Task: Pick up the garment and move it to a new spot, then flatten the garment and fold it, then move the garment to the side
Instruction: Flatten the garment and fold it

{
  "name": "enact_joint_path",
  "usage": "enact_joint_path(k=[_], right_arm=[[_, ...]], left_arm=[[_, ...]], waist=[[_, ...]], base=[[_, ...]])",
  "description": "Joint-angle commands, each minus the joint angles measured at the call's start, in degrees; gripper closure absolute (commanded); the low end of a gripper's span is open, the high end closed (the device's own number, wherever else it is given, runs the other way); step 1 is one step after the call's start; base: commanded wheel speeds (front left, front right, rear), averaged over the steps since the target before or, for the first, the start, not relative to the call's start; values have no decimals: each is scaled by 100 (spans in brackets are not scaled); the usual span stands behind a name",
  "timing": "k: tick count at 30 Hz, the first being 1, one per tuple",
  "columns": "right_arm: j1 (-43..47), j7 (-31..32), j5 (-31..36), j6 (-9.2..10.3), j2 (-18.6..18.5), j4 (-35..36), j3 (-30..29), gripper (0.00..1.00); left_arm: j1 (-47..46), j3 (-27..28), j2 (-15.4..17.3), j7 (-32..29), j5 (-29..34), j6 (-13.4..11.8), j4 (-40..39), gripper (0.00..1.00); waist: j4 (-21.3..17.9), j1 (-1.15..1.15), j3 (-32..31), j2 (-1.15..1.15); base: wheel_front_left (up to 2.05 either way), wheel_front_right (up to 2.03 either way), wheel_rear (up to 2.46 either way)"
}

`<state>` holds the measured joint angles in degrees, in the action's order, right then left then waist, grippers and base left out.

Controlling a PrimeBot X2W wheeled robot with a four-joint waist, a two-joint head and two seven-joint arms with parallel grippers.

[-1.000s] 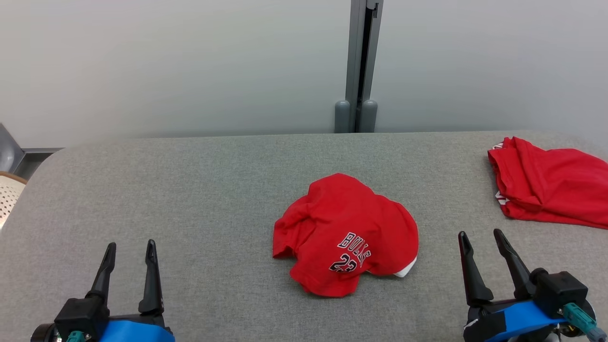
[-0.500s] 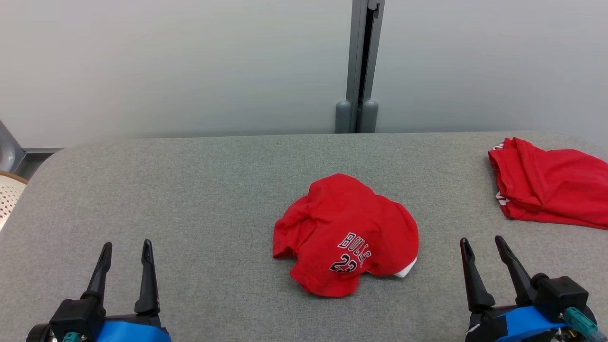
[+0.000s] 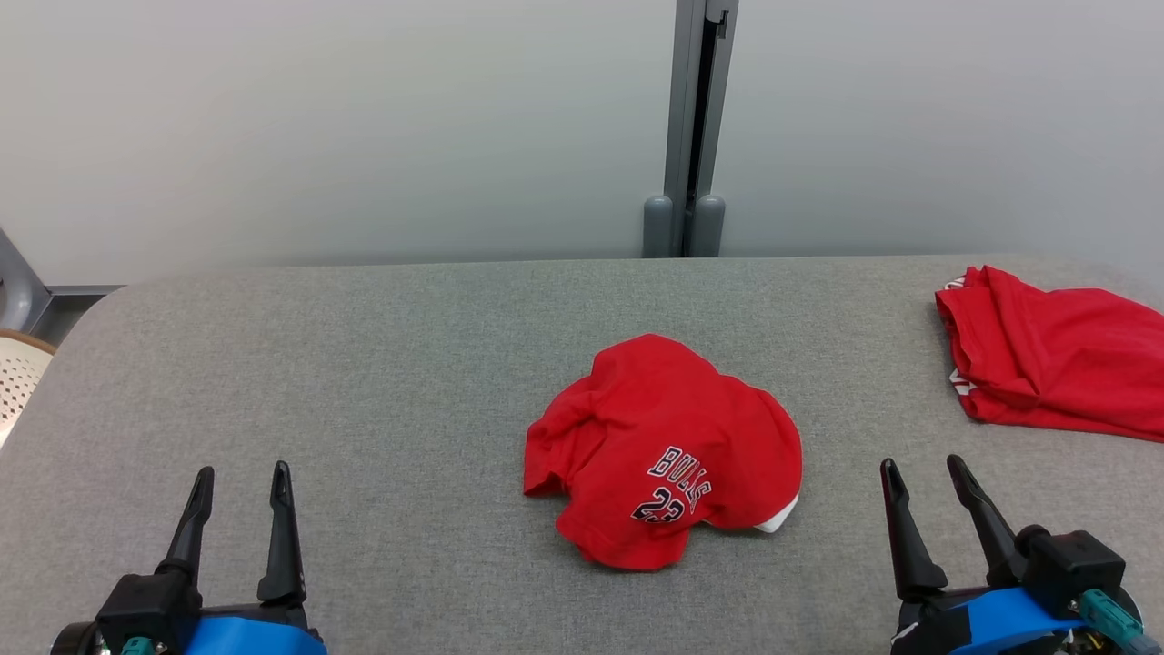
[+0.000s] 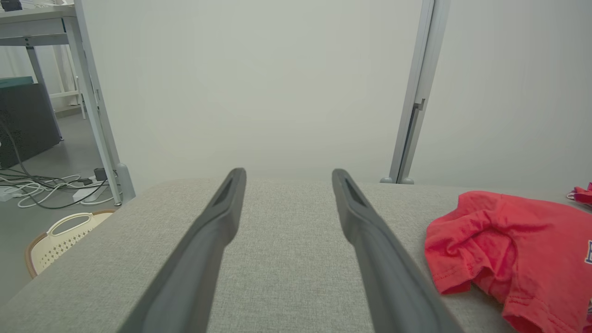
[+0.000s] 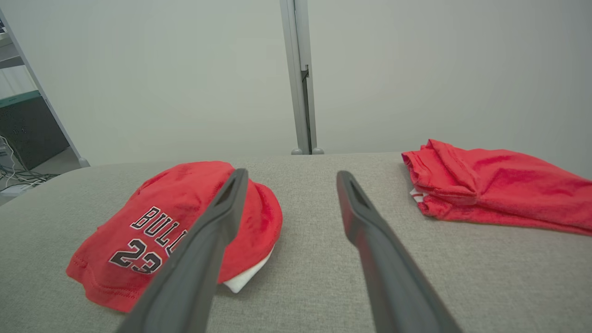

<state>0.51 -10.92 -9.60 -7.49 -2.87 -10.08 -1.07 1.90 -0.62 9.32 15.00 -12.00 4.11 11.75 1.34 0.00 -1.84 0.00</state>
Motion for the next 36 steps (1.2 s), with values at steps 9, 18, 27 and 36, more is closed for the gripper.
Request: enact_joint_path(k=[9, 18, 27, 36], right_arm=[[-104, -27, 15, 0, -4, -79, 2, 0], [-1189, -51, 169, 0, -184, -479, 370, 0], [-2522, 32, 229, 0, -487, -1896, 544, 0], [-3287, -47, 277, 0, -720, -3766, 602, 0]], left_arm=[[-100, 106, -45, 25, 104, 77, 34, 0], [-249, 73, -141, 25, 159, 137, 76, 0], [-389, 25, -228, 26, 199, 191, 85, 0], [-645, 17, -324, 26, 232, 253, 81, 0]], waist=[[-7, 0, 23, 0], [149, 0, 122, 0], [536, 0, 365, 0], [927, 0, 786, 0]], base=[[0, 0, 0], [0, 0, 0], [0, 0, 0], [0, 0, 0]])
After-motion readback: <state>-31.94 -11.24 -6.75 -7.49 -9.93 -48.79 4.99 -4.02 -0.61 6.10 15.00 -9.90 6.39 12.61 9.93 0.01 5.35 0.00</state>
